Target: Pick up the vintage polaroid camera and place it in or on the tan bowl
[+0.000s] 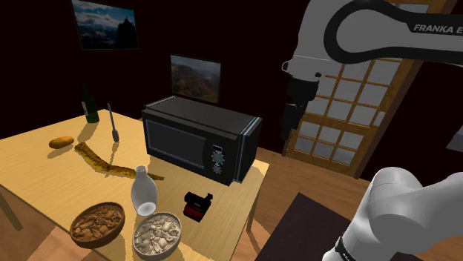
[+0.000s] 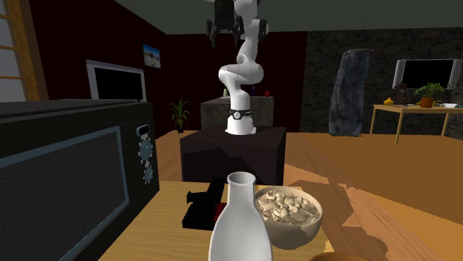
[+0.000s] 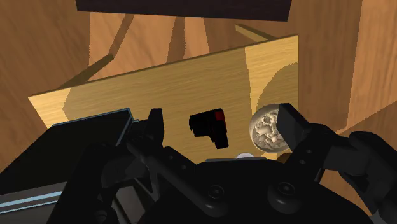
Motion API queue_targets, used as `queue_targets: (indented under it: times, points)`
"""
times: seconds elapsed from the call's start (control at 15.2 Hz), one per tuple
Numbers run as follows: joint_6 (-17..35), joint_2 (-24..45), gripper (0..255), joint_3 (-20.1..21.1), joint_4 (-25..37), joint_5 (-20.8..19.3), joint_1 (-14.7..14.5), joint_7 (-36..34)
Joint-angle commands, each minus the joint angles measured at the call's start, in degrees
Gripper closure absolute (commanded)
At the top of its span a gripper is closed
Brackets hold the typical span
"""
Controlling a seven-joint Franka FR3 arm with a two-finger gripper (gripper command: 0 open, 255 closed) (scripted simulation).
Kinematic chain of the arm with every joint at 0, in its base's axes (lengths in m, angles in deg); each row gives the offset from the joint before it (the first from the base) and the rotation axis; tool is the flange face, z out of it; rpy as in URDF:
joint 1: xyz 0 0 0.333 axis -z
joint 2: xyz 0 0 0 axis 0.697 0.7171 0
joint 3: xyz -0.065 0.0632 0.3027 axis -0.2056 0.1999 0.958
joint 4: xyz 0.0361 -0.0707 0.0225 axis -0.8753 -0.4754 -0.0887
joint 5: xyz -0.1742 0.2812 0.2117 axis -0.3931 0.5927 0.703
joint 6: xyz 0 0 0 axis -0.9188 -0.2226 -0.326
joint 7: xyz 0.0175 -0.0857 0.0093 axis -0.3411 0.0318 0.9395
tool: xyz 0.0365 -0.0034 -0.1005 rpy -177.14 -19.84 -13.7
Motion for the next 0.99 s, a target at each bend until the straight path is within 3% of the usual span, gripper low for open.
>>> queue_targets:
  times: [0.0,0.46,0.92]
  points:
    - [0.0,0.0,0,0.0,0.0,0.0,0.0,0.0]
    - [14.6,9.5,0,2.8,-4.9,0.0,-0.7,-0.5]
    - [28.8,22.7,0,5.6,-5.7,-1.3,-0.7,-1.8]
